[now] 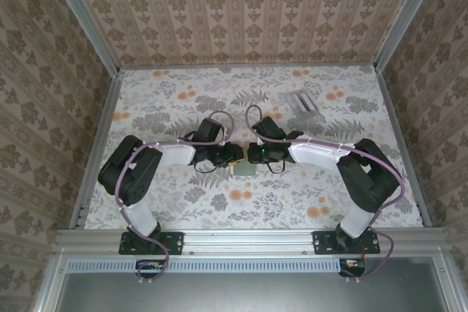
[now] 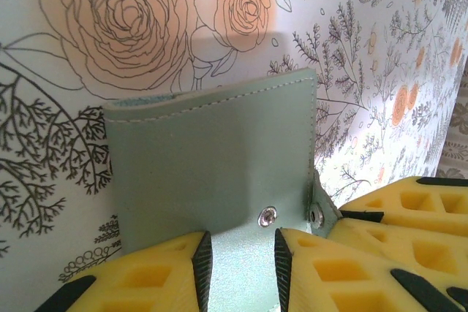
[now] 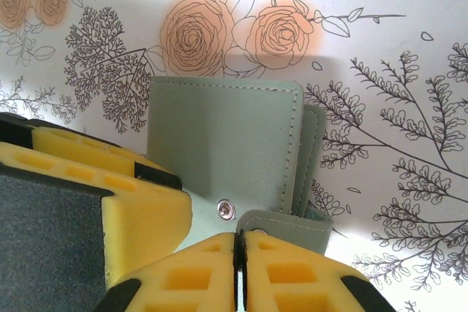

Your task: Put the credit cards into the card holder

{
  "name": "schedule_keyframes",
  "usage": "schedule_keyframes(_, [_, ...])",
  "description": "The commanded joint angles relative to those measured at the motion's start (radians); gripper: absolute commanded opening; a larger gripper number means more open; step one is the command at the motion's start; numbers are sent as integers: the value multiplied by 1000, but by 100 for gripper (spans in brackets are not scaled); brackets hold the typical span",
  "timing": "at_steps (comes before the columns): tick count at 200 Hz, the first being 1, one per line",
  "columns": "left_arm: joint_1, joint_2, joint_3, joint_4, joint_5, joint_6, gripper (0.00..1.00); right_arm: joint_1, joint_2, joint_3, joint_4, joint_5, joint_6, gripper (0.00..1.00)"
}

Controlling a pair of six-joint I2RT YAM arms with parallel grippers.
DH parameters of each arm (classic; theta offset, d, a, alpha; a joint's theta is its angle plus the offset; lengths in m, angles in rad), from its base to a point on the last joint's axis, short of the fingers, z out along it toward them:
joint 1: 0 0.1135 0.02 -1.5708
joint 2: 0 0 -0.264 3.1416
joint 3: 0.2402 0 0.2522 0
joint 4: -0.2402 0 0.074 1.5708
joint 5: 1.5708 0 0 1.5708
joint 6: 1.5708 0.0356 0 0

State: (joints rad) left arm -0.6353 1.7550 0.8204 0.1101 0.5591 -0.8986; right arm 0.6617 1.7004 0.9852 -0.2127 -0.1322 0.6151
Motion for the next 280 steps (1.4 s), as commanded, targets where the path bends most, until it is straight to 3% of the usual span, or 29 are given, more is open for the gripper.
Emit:
schedule_keyframes(1, [-18,44,-7,-30,-9,-14,32,1,-30,-5,-15,6,-13,15])
schedule_keyframes(15, [-18,44,-6,-31,-8,-14,32,3,-31,-3,-24,18,-20,35])
schedule_keyframes(46, [-18,46,-4,-31,-10,-14,32,3,-25,5,-32,22,-33,37])
schedule_keyframes(86, [-18,51,3,-29,-8,-14,32,4,1,18,-28,22,-31,29])
schedule_keyframes(115, [-18,51,5,-35,-5,-13,32,4,-6,17,-25,32,-30,13])
schedule_keyframes(156, [-17,46,4,-37,-9,-13,32,1,-17,15,-23,24,-35,0])
schedule_keyframes(201, [-15,38,3,-42,-11,-12,32,-1,-44,10,-35,28,-54,0])
schedule_keyframes(216, [-12,32,0,-41,-8,-14,32,-1,-50,16,-48,34,-70,21])
schedule_keyframes(234, [-2,5,-14,-27,-7,-29,32,2,-48,22,-50,35,-83,26])
schedule_keyframes(251, [9,-26,-20,-31,-5,-33,32,9,-41,30,-53,37,-93,39])
schedule_keyframes(280, [22,-60,-24,-43,-3,-34,32,18,-12,54,-73,64,-103,44])
